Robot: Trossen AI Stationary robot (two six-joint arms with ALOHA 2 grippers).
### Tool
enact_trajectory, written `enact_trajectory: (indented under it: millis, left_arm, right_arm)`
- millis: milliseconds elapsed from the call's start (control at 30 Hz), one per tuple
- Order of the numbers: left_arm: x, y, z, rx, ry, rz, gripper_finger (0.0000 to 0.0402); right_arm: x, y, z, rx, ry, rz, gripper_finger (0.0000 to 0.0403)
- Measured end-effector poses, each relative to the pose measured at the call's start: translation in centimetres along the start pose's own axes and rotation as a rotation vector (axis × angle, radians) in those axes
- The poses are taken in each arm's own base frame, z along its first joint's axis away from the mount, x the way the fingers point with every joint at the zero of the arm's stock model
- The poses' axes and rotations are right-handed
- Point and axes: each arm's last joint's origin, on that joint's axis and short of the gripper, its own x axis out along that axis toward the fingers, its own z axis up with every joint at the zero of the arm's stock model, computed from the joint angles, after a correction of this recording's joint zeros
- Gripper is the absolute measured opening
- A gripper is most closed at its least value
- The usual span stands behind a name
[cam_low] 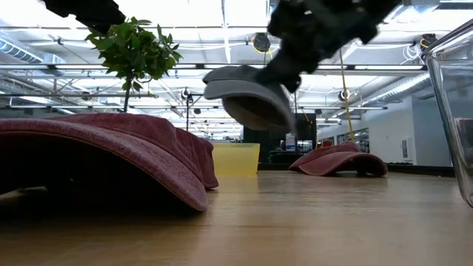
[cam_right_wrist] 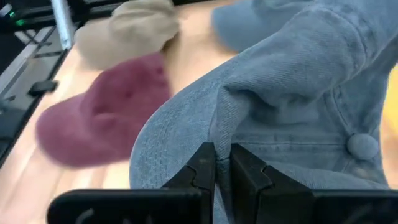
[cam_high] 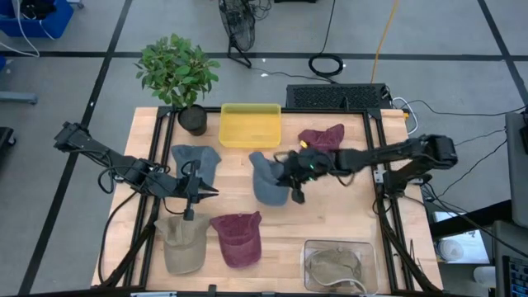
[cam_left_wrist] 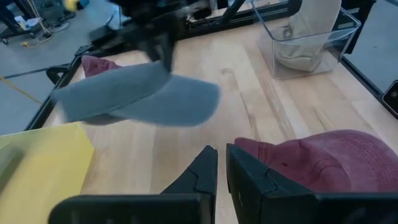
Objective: Pick & Place hat
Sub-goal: Put the right blue cap into the yellow bin
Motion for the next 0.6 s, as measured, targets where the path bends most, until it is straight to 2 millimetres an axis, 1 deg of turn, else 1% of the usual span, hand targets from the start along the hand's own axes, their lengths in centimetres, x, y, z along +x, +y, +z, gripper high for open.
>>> enact_trajectory:
  millis: [133, 267, 400, 500, 600]
  left_arm:
    - [0.0, 0.0, 0.0, 0.006, 0.000, 0.000, 0.0042]
    - [0.0, 0.0, 0.0, 0.019, -0.001, 0.000, 0.0042]
    - [0.0, 0.0, 0.1, 0.016, -0.007, 0.001, 0.0042]
    - [0.0, 0.1, 0.2, 0.010, -0.021, 0.031, 0.0042]
    - [0.0, 0.2, 0.3, 0.002, -0.032, 0.071, 0.0042]
  right_arm:
    - [0.2, -2.2, 1.5, -0.003, -0.001, -0.018, 0.0019]
    - [-0.4, -4.0, 2.6, -0.012, -0.040, -0.050, 0.0019]
    - [-1.0, -5.6, 2.7, -0.002, -0.051, -0.090, 0.0019]
    - [-1.1, -6.1, 2.8, 0.003, -0.054, -0.084, 0.0019]
    - [-1.0, -5.9, 2.6, -0.022, -0.059, -0.079, 0.0019]
